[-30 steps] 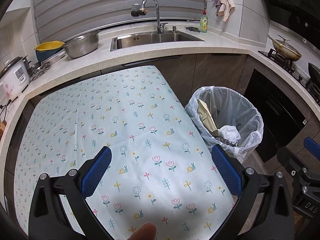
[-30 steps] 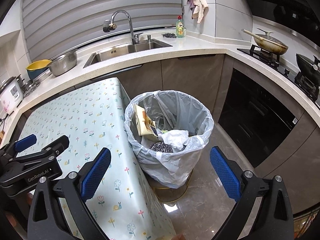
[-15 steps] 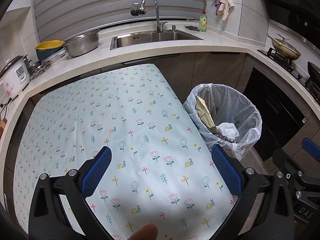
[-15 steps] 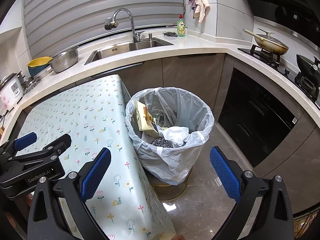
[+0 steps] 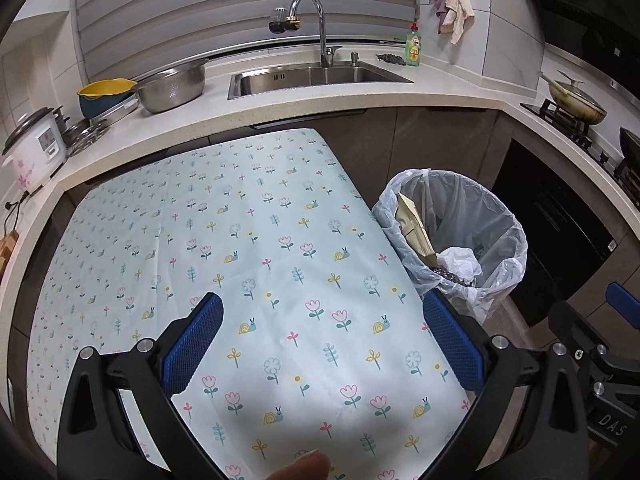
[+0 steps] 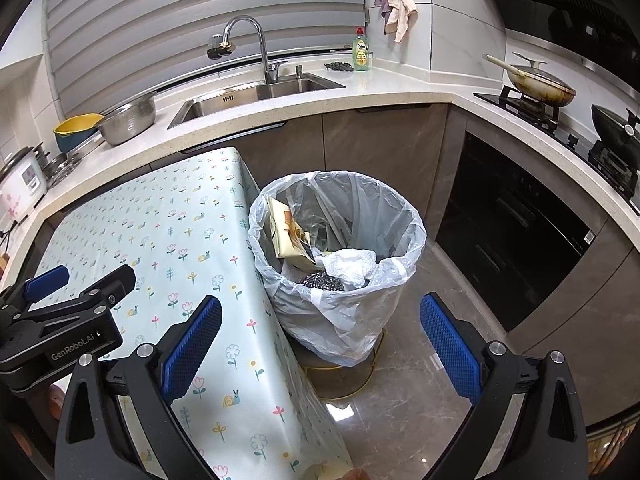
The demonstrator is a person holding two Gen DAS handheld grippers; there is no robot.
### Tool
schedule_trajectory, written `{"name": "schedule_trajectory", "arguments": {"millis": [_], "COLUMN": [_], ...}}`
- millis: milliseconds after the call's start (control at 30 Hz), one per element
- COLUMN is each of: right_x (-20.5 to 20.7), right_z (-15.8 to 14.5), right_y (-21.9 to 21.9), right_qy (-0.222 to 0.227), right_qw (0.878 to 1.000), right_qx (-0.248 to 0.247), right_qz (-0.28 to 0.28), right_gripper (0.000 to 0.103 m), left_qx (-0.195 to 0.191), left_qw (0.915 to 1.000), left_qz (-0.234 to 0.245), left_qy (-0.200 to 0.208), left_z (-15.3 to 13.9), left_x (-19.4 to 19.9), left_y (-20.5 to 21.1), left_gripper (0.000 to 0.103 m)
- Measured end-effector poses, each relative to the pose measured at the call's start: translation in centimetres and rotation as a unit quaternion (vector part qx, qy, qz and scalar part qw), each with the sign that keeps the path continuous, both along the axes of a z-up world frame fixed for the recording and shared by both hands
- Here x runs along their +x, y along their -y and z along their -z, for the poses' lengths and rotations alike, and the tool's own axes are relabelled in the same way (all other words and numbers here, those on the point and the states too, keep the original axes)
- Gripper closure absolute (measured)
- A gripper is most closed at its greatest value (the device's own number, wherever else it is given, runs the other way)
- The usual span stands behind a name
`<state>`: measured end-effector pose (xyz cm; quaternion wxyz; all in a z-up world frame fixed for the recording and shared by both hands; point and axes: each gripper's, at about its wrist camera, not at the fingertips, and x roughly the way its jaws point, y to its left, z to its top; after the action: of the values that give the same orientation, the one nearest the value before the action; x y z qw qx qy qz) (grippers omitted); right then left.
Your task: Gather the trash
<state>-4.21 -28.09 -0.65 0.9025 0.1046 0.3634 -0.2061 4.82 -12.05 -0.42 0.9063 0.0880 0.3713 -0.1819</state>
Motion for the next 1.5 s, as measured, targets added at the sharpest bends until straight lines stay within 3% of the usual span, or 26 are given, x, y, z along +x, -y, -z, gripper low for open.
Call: {"name": "schedule_trajectory", "arguments": {"millis": [1500], "right_x": [0.3], "right_z": [1.5], "right_y": [-0.3], "right_qy": [-0.013], "right_qw": [1.000], "right_qx": [0.004], "right_qz": [-0.011], "right_gripper": [0.007], "left_qx": [0.013], "left_qw": [0.9997], "left_qz": [-0.010], "left_qy": [0.017], "left_z": [0.6], "left_x": [-0.6], "left_y": [0.5], "left_gripper": [0.007]}}
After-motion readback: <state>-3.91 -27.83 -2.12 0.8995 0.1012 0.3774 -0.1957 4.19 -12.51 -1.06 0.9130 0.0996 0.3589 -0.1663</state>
